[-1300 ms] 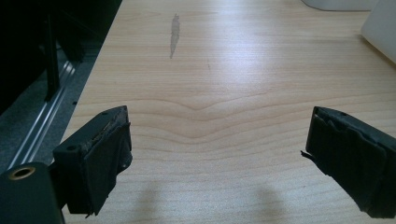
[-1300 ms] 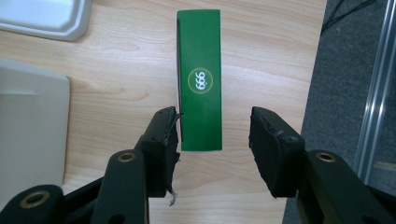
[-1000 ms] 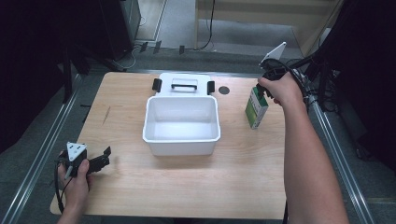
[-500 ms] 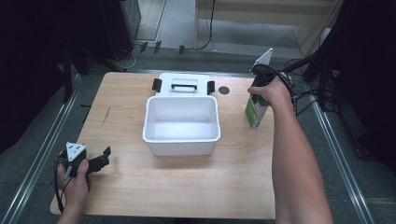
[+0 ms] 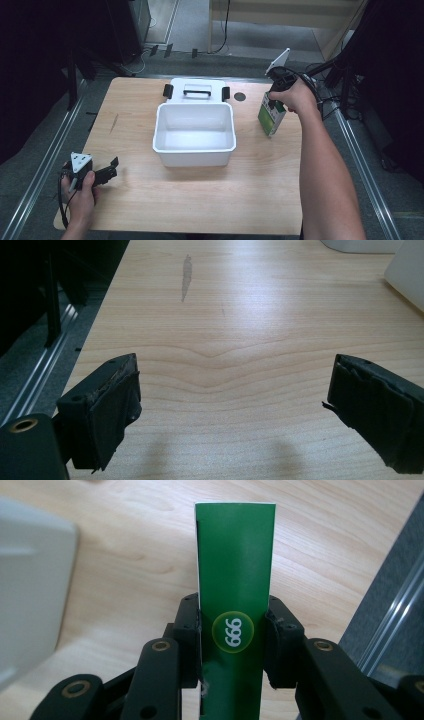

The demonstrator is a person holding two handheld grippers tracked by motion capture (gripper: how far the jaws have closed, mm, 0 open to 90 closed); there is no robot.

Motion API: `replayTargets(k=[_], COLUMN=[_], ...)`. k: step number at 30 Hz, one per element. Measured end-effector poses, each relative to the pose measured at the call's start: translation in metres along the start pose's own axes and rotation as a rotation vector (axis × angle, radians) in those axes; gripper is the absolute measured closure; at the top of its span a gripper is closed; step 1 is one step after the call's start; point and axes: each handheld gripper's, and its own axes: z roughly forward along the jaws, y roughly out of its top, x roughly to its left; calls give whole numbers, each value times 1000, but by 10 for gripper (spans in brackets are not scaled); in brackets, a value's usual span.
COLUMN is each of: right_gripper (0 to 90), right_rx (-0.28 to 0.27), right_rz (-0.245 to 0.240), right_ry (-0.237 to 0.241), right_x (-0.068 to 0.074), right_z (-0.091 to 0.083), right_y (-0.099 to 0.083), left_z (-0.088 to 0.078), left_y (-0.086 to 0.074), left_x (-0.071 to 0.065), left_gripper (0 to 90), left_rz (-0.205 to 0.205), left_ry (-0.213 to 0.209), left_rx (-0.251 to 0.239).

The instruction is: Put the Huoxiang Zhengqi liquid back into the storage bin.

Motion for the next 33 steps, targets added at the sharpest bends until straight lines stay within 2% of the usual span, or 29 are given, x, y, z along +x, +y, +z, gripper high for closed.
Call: replayTargets(k=[1,2,4,5,8,10,11,12,13,17,18,19,21,22,33], right_gripper=[659,659,659,659,658,659,658,658,658,657,657,657,657,656,656], right_rx=[0,-7,-9,-28,-48,-67,-76,-76,-93,-126,-126,-142,-149,-151,-159], right_rz=[-15,-46,-45,-68,-89,-129,-149,-149,-189,-268,-268,-300,-311,-344,-519], right_ry=[2,-17,-22,-32,-30,-30,-32,-32,-37,-21,-21,-9,-5,-4,2], right_x=[1,6,8,13,17,27,31,31,40,57,57,64,68,77,124], right_z=[-5,-16,-21,-34,-43,-60,-65,-65,-75,-95,-95,-104,-107,-113,-138], right_y=[-1,-2,-2,-3,-4,-6,-6,-6,-7,-10,-10,-12,-12,-14,-20], left_z=[0,0,0,0,0,0,0,-1,-1,-1,-1,-1,-1,-1,-1], left_y=[0,0,0,0,0,0,0,0,0,0,0,0,0,0,0], left_x=[0,0,0,0,0,0,0,0,0,-1,-1,-1,-1,-1,-1], left_gripper=[70,70,70,70,70,70,70,70,70,70,70,70,70,70,70], left_rz=[2,3,4,5,5,5,6,7,12,7,7,8,9,7,8], left_ry=[0,0,0,0,1,1,2,2,5,7,7,7,8,7,7], left_rx=[0,1,4,4,3,4,4,2,5,0,0,-1,-2,-2,-2])
